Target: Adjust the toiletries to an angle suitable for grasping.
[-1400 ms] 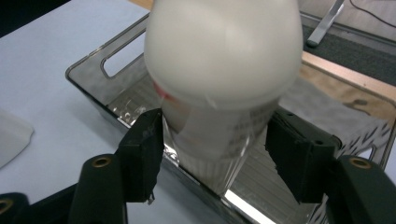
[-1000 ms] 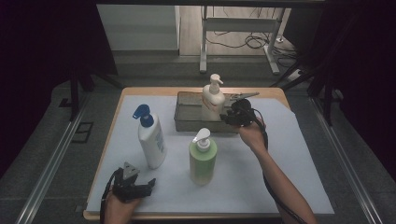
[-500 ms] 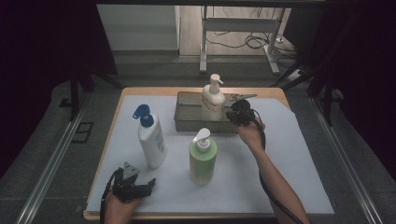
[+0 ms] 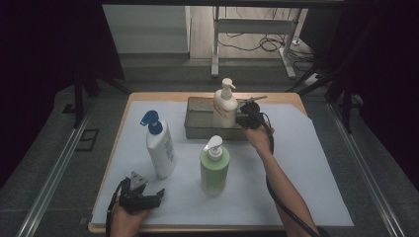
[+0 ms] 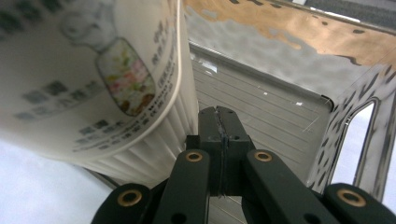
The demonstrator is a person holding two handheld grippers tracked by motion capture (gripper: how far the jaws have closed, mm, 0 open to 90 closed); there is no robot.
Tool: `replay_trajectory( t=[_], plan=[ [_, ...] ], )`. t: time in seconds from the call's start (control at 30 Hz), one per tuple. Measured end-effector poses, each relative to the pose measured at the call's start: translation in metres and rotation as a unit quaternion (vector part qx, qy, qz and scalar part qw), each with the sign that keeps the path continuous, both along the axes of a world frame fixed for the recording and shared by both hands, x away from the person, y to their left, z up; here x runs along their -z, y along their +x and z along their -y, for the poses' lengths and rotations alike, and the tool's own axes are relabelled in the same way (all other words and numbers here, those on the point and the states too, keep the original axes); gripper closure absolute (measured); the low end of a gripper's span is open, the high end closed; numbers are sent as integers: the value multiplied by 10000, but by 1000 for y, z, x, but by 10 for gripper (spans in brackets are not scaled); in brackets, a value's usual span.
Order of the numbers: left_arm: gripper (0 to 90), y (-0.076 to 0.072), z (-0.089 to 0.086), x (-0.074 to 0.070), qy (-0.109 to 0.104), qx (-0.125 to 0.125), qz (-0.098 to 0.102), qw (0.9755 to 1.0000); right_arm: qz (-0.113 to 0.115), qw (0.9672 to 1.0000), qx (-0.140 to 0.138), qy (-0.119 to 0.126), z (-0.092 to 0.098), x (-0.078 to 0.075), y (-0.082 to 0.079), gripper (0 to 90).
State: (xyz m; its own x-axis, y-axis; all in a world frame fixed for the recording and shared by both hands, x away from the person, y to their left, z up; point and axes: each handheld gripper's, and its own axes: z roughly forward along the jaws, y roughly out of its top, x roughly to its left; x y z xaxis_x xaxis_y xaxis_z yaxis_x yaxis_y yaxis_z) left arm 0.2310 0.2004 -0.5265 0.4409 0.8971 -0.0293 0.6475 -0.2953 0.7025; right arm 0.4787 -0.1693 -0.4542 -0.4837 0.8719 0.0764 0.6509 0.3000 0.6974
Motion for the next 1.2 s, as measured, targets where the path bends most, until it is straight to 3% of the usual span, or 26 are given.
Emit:
replay_trajectory(
  t=[0.4, 1.2],
  plan=[
    [121, 0, 0, 0, -8, -2, 3, 10000, -54, 9999, -150, -28, -18, 4, 1, 889],
    [121, 0, 0, 0, -4, -1, -4, 10000, -154, 9998, -132, 81, -40, 8, 12, 881]
  ],
)
